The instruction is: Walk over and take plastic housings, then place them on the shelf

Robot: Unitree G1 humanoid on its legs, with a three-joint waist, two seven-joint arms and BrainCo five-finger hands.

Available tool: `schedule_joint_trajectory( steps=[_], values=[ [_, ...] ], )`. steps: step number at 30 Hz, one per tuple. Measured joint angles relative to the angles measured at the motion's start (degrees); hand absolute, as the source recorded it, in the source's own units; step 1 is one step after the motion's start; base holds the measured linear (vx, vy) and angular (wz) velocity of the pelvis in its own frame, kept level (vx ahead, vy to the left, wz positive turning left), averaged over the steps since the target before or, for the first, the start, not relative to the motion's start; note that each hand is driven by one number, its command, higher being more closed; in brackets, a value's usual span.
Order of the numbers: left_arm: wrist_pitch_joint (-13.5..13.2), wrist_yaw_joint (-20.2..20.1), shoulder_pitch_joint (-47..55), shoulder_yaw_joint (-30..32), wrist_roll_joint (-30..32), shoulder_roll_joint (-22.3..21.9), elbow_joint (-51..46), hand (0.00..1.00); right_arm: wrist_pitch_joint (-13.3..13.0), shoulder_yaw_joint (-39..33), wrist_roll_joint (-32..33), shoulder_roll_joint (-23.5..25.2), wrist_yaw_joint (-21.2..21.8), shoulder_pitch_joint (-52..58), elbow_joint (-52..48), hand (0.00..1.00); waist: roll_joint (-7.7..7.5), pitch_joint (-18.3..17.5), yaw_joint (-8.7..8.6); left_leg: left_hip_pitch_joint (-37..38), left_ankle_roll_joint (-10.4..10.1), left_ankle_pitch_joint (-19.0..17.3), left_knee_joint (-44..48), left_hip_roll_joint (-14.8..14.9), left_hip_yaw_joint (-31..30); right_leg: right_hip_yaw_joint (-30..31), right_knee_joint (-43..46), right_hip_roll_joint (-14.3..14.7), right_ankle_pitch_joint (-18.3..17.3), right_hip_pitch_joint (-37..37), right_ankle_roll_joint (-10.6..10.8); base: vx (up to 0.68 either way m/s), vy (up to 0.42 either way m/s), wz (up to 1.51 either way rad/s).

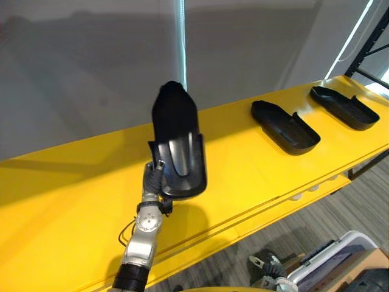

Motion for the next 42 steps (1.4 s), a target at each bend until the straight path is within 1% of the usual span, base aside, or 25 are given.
schedule_joint_trajectory(
  steps=[1, 4, 5, 7, 10, 11, 12, 16, 19, 21, 23, 24, 26, 27, 32, 33, 35, 38, 42],
  values=[
    [0.18, 0.45, -1.36, 0.71, 0.00, -0.10, 1.55, 1.00, 0.00, 0.02, -0.17, -0.09, 0.00, -0.03, -0.01, 0.00, 0.14, 0.09, -0.08, 0.30, 0.12, 1.41, -2.18, 0.37, -0.03, 0.22, -0.12, 0.48, -0.01, -0.83, 0.00, -0.16, -0.066, -0.10],
    [0.29, 1.09, -2.61, 0.96, 0.00, -0.17, 3.36, 1.00, 0.00, 0.05, -0.45, -0.15, -0.03, -0.22, -0.10, 0.00, 0.16, 0.55, -0.36, 0.55, 0.21, 2.41, -3.79, 0.71, -0.33, 0.39, -1.03, 0.99, -0.03, -1.04, -0.01, -0.18, -0.059, -0.09],
    [0.73, 1.36, -3.17, 1.08, 0.00, -0.37, 4.83, 1.00, 0.00, 0.15, -0.80, -0.47, -0.03, -0.21, -0.18, 0.00, 0.44, 0.88, -0.64, 0.61, 0.27, 2.57, -4.11, 0.88, -0.40, 0.39, -1.02, 1.18, 0.05, -1.12, -0.11, -0.21, -0.039, -0.02],
    [1.59, 1.54, -3.65, 1.67, -0.02, -0.86, 6.18, 1.00, 0.03, 0.81, -1.07, -1.19, -0.04, 0.23, -0.23, 0.00, 0.67, 1.04, -1.66, 0.50, -0.08, 2.39, -4.21, 1.11, -0.33, 0.37, -1.12, 1.41, -0.27, -1.62, -0.30, -0.21, -0.018, -0.01],
    [2.05, 2.82, -4.05, 1.99, -0.13, -0.80, 6.84, 1.00, 0.04, 1.88, -1.16, -1.21, -0.08, 1.22, -0.24, 0.00, 0.45, 1.04, -1.68, -0.38, -0.05, 2.31, -4.24, 1.69, -0.04, 0.62, -2.75, 2.16, -0.21, -1.80, -0.34, -0.14, -0.006, -0.11],
    [2.07, 2.97, -4.63, 1.99, -0.22, -0.81, 7.70, 1.00, 0.05, 1.92, -1.16, -1.16, -0.07, 1.33, -0.24, 0.00, 0.44, 1.04, -1.67, -0.69, -0.06, 2.30, -4.24, 1.77, -0.06, 0.63, -3.18, 2.31, -0.21, -1.77, -0.34, -0.09, -0.011, 0.00],
    [2.28, 3.35, -6.24, 2.01, -0.58, -0.81, 10.50, 1.00, 0.05, 1.94, -1.16, -1.17, -0.09, 1.33, -0.29, 0.00, 0.43, 1.07, -1.76, -1.58, -0.06, 2.30, -4.24, 1.89, -0.10, 0.79, -4.19, 2.61, -0.21, -1.90, -0.34, -0.06, -0.005, 0.01],
    [2.37, 4.66, -7.02, 2.54, -2.26, -0.86, 12.84, 1.00, 0.05, 2.27, -1.17, -1.18, -0.12, 1.33, -0.37, 0.00, 0.36, 1.06, -2.11, -1.63, -0.06, 2.30, -4.24, 1.94, 0.20, 1.34, -5.03, 2.83, -0.21, -1.78, -0.34, -0.02, 0.005, -0.05],
    [2.39, 5.66, -10.77, 4.48, -2.94, -0.65, 17.11, 1.00, 0.05, 2.42, -1.20, -1.18, -0.13, 1.28, -0.37, 0.00, 0.30, 1.08, -2.31, -1.64, -0.06, 2.30, -4.24, 1.93, 0.47, 1.48, -5.05, 2.81, -0.20, -1.80, -0.34, 0.01, 0.000, 0.00],
    [2.45, 6.44, -12.23, 5.72, -3.61, -0.11, 18.23, 1.00, 0.05, 2.60, -1.30, -1.19, -0.14, 1.13, -0.36, 0.00, 0.28, 1.08, -2.75, -1.64, -0.06, 2.31, -4.24, 1.92, 0.52, 1.55, -5.03, 2.81, -0.08, -1.82, -0.32, 0.06, -0.005, 0.01],
    [2.51, 6.72, -13.78, 6.53, -3.68, 0.79, 19.58, 1.00, 0.05, 3.02, -1.41, -1.19, -0.14, 0.95, -0.36, 0.00, 0.16, 1.05, -3.07, -1.49, -0.08, 2.32, -4.23, 1.85, 0.91, 2.14, -4.98, 2.77, 1.17, -1.90, -0.44, 0.10, -0.011, -0.05],
    [2.56, 6.66, -14.31, 6.63, -3.70, 1.44, 19.87, 0.00, 0.06, 3.02, -1.42, -1.21, -0.15, 0.90, -0.36, 0.00, 0.12, 1.07, -3.07, -1.37, -0.29, 2.46, -4.23, 1.82, 1.21, 2.68, -4.93, 2.78, 2.09, -1.93, -0.35, 0.14, -0.019, -0.08],
    [2.58, 6.63, -16.11, 7.88, -3.71, 1.65, 21.30, 0.00, 0.14, 3.02, -1.45, -1.27, -0.17, 0.65, -0.35, 0.00, 0.19, 1.10, -3.07, -1.39, -0.34, 2.52, -4.21, 1.88, 1.21, 2.68, -5.02, 2.87, 2.91, -1.92, -0.64, 0.12, -0.020, -0.02],
    [2.59, 6.63, -16.74, 8.29, -3.73, 1.69, 21.73, 0.00, 0.18, 3.02, -1.45, -1.27, -0.17, 0.38, -0.33, 0.00, 0.19, 1.10, -3.10, -1.38, -0.04, 2.75, -4.20, 1.94, 1.21, 2.69, -5.04, 2.92, 2.92, -1.92, -0.72, 0.13, -0.031, -0.04],
    [2.80, 6.50, -22.13, 8.95, -4.83, 2.85, 26.28, 0.00, 0.17, 3.02, -1.46, -2.27, -0.13, -2.28, -0.38, 0.00, 0.16, 1.11, -3.38, -1.03, -0.22, 2.96, -3.82, 1.67, 1.31, 2.68, -5.71, 2.95, 2.91, -1.41, -0.82, 0.11, -0.020, -0.04],
    [3.29, 6.61, -22.70, 9.73, -4.98, 2.88, 26.70, 0.00, 0.15, 3.02, -1.46, -2.32, -0.14, -2.97, -0.38, 0.00, 0.07, 1.32, -3.66, -0.60, -0.22, 2.96, -3.82, 1.64, 1.30, 2.66, -6.06, 2.91, 2.91, -0.80, -0.82, 0.04, -0.008, -0.02],
    [3.38, 6.61, -23.16, 10.61, -5.31, 2.90, 27.37, 0.00, 0.13, 3.05, -1.45, -2.27, -0.13, -3.46, -0.37, 0.00, 0.05, 1.36, -3.75, -0.34, -0.22, 2.96, -3.83, 1.59, 1.30, 2.64, -6.06, 2.84, 2.91, -0.63, -0.82, 0.00, 0.000, -0.02],
    [3.41, 6.67, -24.38, 10.75, -5.79, 3.02, 27.55, 0.00, 0.13, 3.24, -1.45, -2.29, -0.14, -4.05, -0.37, 0.00, -0.03, 2.37, -3.74, -0.37, -0.22, 2.96, -3.85, 1.60, 1.16, 2.59, -5.99, 2.82, 2.91, -0.67, -0.82, -0.03, 0.002, 0.01],
    [3.39, 7.03, -24.54, 10.74, -6.83, 3.04, 27.54, 0.00, 0.14, 4.12, -1.45, -2.28, -0.14, -3.85, -0.37, 0.00, -0.03, 2.68, -3.79, -0.36, -0.23, 2.94, -4.20, 1.66, 0.97, 2.45, -5.77, 2.85, 2.94, -0.79, -0.85, -0.08, 0.005, 0.01]
  ],
)
